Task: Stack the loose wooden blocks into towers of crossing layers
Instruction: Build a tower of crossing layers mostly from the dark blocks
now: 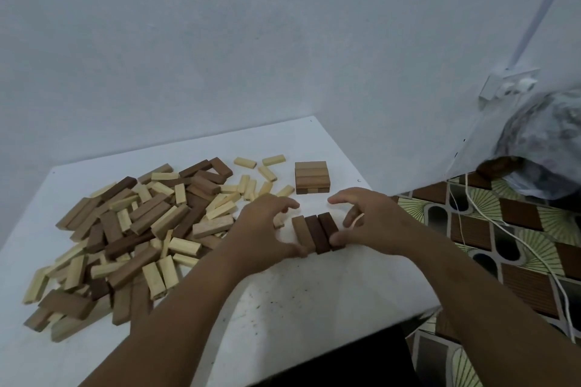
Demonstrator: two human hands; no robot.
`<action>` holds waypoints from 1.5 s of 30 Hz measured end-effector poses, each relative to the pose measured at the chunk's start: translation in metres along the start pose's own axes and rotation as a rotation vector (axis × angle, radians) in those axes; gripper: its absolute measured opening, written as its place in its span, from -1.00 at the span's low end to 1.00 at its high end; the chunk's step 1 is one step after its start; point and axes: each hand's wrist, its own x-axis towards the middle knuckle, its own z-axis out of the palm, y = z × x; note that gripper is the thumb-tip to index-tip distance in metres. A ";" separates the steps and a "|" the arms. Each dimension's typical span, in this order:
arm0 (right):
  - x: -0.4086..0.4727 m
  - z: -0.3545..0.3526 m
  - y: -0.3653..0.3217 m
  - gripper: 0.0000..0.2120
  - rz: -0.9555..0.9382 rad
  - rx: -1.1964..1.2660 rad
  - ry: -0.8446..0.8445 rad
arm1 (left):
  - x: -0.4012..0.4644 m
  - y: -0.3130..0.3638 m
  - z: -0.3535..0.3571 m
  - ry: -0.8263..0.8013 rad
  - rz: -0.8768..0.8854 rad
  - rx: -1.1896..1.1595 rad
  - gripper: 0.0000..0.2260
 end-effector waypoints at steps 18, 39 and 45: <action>0.024 0.002 -0.003 -0.32 -0.255 0.063 -0.067 | 0.023 0.004 0.006 -0.004 0.098 -0.238 -0.25; 0.120 -0.034 0.006 -0.24 -0.185 0.057 -0.023 | 0.132 -0.018 -0.012 -0.002 0.057 -0.150 -0.06; 0.124 -0.026 0.014 -0.24 -0.168 0.055 -0.010 | 0.133 -0.026 -0.008 -0.038 0.051 -0.185 -0.03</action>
